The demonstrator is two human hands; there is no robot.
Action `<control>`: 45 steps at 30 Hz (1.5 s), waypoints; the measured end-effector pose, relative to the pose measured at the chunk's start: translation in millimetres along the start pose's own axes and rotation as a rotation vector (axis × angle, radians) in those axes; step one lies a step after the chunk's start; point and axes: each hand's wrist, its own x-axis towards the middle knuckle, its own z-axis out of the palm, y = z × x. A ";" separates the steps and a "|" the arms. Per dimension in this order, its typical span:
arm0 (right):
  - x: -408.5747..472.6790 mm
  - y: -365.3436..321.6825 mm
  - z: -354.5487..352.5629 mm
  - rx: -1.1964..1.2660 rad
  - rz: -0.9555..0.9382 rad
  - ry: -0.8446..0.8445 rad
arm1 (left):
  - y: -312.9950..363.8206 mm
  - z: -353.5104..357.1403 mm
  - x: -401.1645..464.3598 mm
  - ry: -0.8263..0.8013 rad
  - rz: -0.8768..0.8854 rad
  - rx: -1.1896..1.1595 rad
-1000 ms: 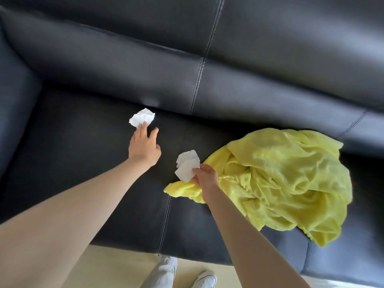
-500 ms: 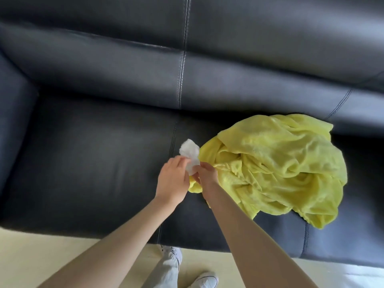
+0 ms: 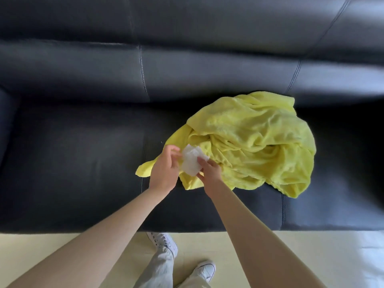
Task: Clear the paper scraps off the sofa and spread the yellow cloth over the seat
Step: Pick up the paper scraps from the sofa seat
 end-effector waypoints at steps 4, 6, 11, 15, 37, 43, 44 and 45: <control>-16.2 -14.6 -53.2 -0.016 -0.056 -0.018 | 32.7 42.1 -5.8 -0.039 -0.224 -0.170; -27.6 -21.6 -90.9 0.009 -0.074 -0.036 | 58.0 72.7 -15.1 -0.166 -0.333 -0.224; -58.9 -38.3 -190.8 0.092 -0.100 -0.034 | 119.6 149.2 -45.6 -0.326 -0.461 -0.392; -87.3 -39.9 -279.0 0.097 -0.125 0.049 | 165.5 208.9 -82.1 -0.460 -0.411 -0.410; -132.0 -53.1 -632.3 0.410 -0.060 0.353 | 339.7 530.4 -193.6 -0.793 -0.097 0.080; -116.9 -54.5 -726.4 0.477 -0.017 0.451 | 368.6 624.8 -225.7 -0.827 -0.122 0.161; -114.8 -51.0 -745.9 0.493 -0.003 0.467 | 374.5 643.1 -233.8 -0.825 -0.126 0.176; -114.7 -50.1 -756.5 0.502 0.004 0.472 | 376.6 653.7 -239.3 -0.826 -0.137 0.178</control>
